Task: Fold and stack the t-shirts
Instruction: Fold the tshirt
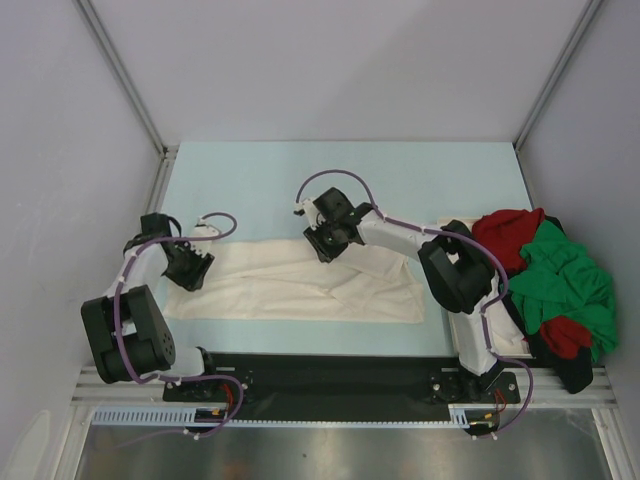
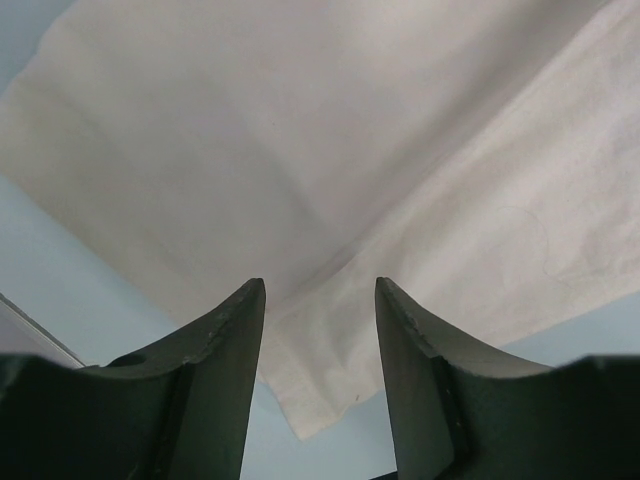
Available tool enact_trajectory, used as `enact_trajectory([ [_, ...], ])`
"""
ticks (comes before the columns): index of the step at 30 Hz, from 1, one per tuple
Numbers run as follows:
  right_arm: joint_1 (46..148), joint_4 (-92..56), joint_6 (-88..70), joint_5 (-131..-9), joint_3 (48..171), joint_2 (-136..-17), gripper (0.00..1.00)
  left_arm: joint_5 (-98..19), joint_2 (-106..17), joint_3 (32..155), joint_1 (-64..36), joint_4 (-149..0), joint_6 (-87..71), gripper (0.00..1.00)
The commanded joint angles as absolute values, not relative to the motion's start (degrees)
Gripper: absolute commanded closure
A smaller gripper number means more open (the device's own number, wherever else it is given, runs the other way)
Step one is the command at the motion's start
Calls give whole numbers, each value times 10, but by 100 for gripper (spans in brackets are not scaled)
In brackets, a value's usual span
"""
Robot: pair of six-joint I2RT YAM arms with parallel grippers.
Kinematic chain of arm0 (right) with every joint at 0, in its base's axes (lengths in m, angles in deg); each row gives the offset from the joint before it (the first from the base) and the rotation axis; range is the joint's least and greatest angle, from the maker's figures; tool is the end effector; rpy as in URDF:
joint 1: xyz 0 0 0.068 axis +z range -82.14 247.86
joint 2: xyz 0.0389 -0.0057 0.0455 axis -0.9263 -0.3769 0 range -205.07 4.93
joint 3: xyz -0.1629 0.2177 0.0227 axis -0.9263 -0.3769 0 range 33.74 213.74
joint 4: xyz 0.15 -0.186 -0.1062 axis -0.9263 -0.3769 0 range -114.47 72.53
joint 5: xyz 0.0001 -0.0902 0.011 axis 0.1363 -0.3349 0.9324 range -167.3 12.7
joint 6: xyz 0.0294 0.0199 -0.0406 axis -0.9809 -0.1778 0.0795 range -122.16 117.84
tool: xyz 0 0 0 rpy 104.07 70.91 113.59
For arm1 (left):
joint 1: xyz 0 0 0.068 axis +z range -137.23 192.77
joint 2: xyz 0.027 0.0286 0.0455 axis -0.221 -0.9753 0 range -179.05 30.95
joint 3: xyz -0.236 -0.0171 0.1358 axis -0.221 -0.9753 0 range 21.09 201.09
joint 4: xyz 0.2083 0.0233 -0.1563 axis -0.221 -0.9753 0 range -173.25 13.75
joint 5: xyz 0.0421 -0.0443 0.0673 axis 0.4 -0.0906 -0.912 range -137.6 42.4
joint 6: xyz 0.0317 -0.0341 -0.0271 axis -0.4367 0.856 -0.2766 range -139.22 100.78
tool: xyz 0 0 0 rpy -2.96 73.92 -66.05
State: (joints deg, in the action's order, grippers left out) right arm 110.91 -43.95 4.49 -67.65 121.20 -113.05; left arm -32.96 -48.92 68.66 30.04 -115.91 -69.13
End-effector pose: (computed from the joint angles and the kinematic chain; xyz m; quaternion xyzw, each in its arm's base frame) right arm 0.3209 0.3080 0.1825 -0.4232 0.8569 0.1649 0.2438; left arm 0.2380 0.0645 0.1901 0.2944 0.9345 -0.0187 0.1991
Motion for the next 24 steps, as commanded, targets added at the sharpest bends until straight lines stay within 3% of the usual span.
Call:
enact_trajectory([
  [1, 1118, -458, 58, -687, 1228, -1131, 69, -326, -482, 678, 297, -1158, -721, 48],
  [3, 1119, -457, 53, -696, 1215, -1127, 78, -330, -480, 671, 298, -1153, -724, 54],
  [4, 1118, -458, 51, -703, 1210, -1123, 88, -331, -480, 671, 297, -1152, -725, 57],
  [8, 1119, -445, 44, -703, 1181, -1093, 100, -332, -481, 669, 297, -1151, -731, 72],
  [9, 1119, -444, 41, -702, 1177, -1087, 100, -333, -483, 668, 297, -1148, -731, 80],
  [16, 1112, -445, -19, -742, 1134, -993, 95, -329, -487, 662, 298, -1140, -732, 100],
  [20, 1089, -417, -95, -767, 1036, -915, 95, -329, -476, 655, 297, -1130, -742, 100],
  [24, 1031, -428, -209, -805, 964, -857, 87, -320, -467, 660, 298, -1137, -749, 100],
])
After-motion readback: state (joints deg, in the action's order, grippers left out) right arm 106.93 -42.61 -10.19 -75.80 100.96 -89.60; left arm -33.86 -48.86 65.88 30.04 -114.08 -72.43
